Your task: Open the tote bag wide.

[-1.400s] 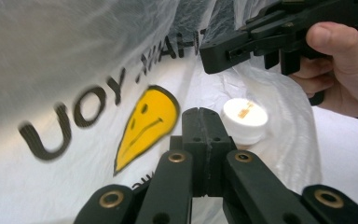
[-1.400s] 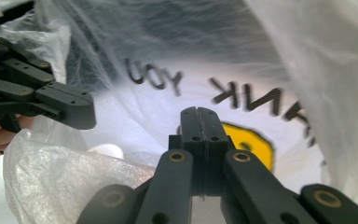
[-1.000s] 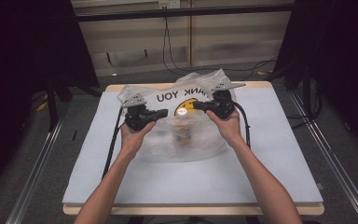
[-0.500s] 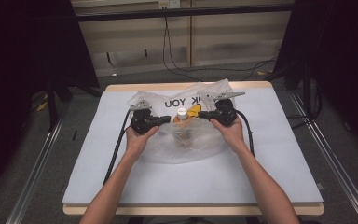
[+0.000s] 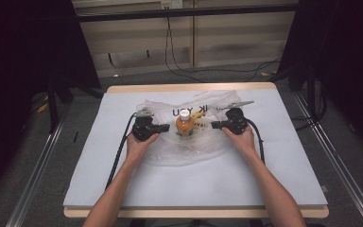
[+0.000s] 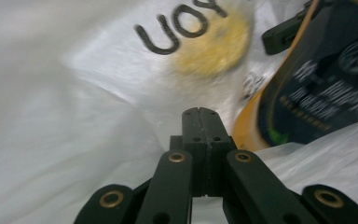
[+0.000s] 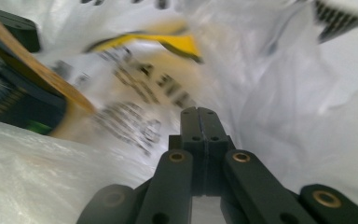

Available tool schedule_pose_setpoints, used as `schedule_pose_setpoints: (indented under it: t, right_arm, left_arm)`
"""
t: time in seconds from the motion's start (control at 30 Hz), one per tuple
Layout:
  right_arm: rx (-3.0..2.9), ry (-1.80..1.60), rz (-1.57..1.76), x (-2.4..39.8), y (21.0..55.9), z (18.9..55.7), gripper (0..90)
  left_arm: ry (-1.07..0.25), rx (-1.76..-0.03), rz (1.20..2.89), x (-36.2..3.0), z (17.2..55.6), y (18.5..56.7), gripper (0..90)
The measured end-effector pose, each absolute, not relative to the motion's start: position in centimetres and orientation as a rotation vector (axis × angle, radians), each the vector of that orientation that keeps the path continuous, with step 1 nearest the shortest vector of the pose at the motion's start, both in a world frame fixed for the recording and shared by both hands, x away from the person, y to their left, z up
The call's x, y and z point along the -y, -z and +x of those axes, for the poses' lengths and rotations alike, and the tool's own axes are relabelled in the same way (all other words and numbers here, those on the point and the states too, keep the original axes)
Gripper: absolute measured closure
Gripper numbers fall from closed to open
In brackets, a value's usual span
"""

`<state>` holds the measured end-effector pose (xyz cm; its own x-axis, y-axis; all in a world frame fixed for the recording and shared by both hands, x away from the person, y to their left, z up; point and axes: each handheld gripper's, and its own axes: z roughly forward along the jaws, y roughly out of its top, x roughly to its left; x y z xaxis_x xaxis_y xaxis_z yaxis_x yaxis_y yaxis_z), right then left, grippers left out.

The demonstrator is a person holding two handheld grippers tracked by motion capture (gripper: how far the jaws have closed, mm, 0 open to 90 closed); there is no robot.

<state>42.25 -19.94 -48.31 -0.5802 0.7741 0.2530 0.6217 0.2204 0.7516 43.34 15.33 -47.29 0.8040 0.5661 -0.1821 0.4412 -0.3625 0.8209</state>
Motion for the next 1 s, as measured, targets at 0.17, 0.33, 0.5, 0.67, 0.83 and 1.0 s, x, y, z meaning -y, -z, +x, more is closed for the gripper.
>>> schedule_pose_setpoints:
  t: [0.17,0.33,0.5,0.67,0.83,1.0]
  right_arm:
    - [-2.315,-1.223,1.395,21.4,49.4,42.1,90.0]
    - [-2.292,-1.198,1.408,22.2,49.3,42.1,90.0]
    - [-2.256,-1.187,1.432,23.2,49.4,42.2,90.0]
    - [-2.194,-1.149,1.476,24.9,49.3,41.9,90.0]
    - [-2.163,-1.137,1.502,26.4,49.3,41.4,90.0]
    - [-2.162,-1.065,1.49,26.8,49.0,41.2,90.0]
  left_arm:
    - [-0.143,-0.786,2.012,-16.3,43.7,48.1,90.0]
    - [-0.145,-0.835,2.025,-17.0,43.9,49.0,90.0]
    - [-0.166,-0.858,2.041,-17.5,44.0,49.1,90.0]
    - [-0.184,-0.931,2.044,-18.6,44.2,49.2,90.0]
    - [-0.177,-0.94,2.064,-19.5,44.3,49.2,90.0]
    - [-0.21,-0.968,2.09,-20.5,44.3,48.9,90.0]
